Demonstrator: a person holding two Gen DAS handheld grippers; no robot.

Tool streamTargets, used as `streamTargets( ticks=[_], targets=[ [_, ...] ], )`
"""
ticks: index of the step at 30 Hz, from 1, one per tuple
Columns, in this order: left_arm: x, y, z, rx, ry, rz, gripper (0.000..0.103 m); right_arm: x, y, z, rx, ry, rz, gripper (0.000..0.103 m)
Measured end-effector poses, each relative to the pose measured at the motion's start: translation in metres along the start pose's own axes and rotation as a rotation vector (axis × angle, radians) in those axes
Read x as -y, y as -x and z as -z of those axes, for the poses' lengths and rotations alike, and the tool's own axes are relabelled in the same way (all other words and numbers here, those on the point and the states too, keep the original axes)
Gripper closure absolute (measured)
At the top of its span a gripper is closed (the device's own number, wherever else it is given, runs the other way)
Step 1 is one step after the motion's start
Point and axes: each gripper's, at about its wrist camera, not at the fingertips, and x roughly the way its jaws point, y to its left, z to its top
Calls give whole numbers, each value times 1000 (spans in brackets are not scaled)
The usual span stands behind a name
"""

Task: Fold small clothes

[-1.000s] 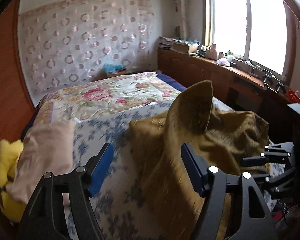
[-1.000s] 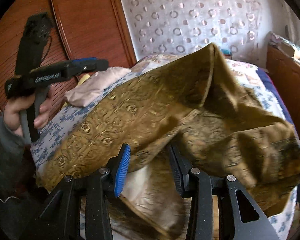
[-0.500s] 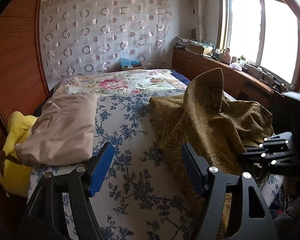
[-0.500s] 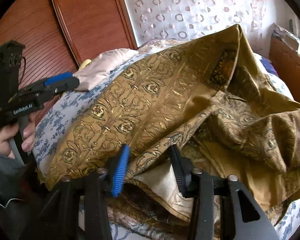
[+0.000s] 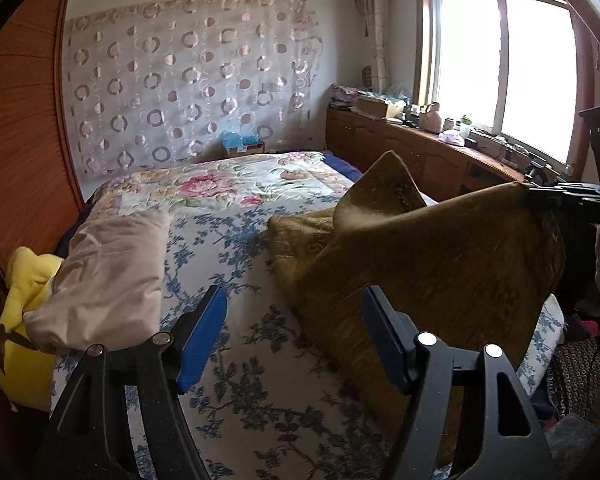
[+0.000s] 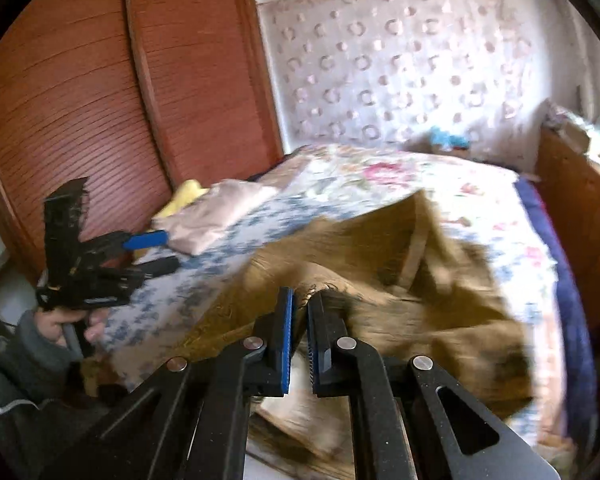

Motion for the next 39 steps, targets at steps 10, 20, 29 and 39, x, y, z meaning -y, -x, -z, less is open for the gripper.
streamTargets(
  ticks=[10,20,29,39],
  targets=[
    [15,-34,-22,-6,-41,-1,32,76,-26,56,-182,-76,225,94],
    [21,-74,-47,-16,-62,-9,32,91,-54,8,-95,-39,205,61],
    [13,-106,-53,-63,-55,-15,32,124,-134,-22,-154,25,124,61],
    [5,-128,-56,-105,-34,-22,32,161,-187,-46,-243,26,43,61]
  ],
)
